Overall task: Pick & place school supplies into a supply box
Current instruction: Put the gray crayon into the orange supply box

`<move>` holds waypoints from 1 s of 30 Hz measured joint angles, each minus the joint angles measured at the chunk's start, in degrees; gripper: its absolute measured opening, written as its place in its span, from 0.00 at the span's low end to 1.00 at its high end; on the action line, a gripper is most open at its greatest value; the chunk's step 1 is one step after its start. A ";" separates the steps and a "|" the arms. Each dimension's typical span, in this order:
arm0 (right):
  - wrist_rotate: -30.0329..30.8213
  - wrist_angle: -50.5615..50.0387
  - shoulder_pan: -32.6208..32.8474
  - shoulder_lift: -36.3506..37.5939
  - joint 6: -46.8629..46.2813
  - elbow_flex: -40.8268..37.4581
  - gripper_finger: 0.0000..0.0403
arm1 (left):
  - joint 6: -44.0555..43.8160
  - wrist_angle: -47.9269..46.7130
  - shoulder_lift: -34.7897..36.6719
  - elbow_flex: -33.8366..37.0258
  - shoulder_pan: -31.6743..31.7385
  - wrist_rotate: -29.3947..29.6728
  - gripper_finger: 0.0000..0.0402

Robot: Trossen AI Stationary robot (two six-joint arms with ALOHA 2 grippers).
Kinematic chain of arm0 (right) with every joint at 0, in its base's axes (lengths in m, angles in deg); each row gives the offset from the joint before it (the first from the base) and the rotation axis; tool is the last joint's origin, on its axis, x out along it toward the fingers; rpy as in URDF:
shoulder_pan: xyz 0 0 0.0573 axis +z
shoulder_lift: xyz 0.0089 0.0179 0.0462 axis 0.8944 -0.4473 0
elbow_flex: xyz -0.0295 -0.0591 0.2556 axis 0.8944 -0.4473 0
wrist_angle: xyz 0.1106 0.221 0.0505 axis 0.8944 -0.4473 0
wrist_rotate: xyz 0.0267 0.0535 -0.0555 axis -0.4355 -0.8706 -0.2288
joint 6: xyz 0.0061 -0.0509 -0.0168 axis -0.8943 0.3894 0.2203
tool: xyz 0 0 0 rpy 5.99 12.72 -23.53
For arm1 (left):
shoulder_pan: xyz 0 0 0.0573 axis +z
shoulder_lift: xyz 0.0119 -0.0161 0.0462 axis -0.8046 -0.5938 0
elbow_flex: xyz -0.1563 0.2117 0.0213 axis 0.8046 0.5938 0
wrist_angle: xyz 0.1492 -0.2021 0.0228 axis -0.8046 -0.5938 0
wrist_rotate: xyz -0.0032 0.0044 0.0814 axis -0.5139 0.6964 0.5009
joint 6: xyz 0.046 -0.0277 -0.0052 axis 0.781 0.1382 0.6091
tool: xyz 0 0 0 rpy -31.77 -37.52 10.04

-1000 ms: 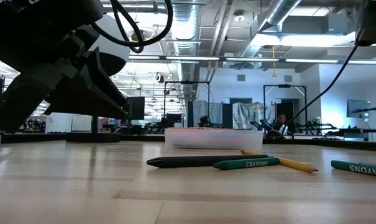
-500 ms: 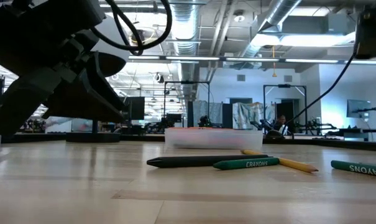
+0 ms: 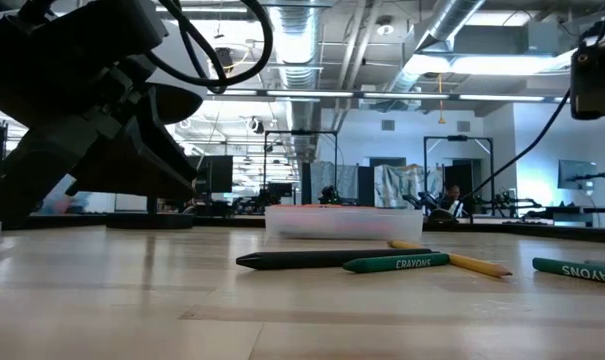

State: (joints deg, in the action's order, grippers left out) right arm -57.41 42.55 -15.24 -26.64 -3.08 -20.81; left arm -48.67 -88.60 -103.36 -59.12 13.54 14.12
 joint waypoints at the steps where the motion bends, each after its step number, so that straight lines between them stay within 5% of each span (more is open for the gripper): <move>1: -0.54 -0.94 0.00 0.02 -0.69 0.00 0.28 | 0.00 0.01 0.02 0.00 0.00 0.03 0.33; 10: -8.17 -3.98 -4.32 0.21 1.70 0.09 0.13 | -0.09 0.07 0.02 0.00 0.00 -0.01 0.33; 21: -16.90 -4.69 -11.57 0.35 21.99 0.80 0.02 | -0.20 0.07 0.02 0.00 0.00 -0.63 0.33; 30: -16.71 -6.29 -13.18 -0.10 37.68 2.40 0.01 | -0.20 0.07 0.04 0.00 0.00 -0.60 0.33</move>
State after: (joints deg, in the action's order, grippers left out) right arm -74.12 36.25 -28.42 -26.74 34.60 -18.42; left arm -48.86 -88.54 -103.32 -59.12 13.54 13.51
